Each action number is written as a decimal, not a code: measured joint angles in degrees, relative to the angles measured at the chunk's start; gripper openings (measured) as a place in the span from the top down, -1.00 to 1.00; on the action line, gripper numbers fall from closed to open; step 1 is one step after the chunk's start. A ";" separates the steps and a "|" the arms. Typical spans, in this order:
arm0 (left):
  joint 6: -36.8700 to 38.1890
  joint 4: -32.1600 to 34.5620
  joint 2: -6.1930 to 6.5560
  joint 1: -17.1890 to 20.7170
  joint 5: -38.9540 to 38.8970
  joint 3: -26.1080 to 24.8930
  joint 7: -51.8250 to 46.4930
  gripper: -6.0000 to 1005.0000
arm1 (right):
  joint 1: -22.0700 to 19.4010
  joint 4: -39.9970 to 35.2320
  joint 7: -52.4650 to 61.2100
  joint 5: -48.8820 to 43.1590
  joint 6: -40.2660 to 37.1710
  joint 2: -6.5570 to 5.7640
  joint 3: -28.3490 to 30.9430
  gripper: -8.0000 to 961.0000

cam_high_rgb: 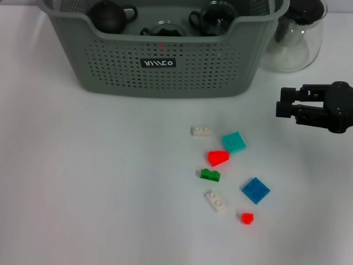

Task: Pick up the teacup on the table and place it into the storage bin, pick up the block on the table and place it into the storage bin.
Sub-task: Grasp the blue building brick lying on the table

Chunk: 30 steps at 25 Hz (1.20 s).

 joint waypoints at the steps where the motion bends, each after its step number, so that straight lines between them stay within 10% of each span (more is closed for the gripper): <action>1: 4.01 -2.42 0.44 1.64 -2.18 -1.10 4.16 -0.40 | 0.00 0.00 0.01 -0.01 0.00 0.00 0.03 -0.06; 4: 10.60 -6.07 -0.01 6.54 -1.50 -3.76 16.19 -0.47 | 0.03 0.00 0.02 -0.01 0.00 0.00 -0.04 -0.07; 12: 12.43 -7.81 -6.56 16.71 23.96 -2.12 42.04 -0.52 | 1.31 -2.13 0.48 -5.65 -0.76 0.05 -1.37 -0.10; 30: 8.45 -16.51 -6.57 17.28 30.49 -3.07 45.26 -0.52 | 14.29 -23.07 26.65 -27.68 1.66 2.88 -30.71 -0.17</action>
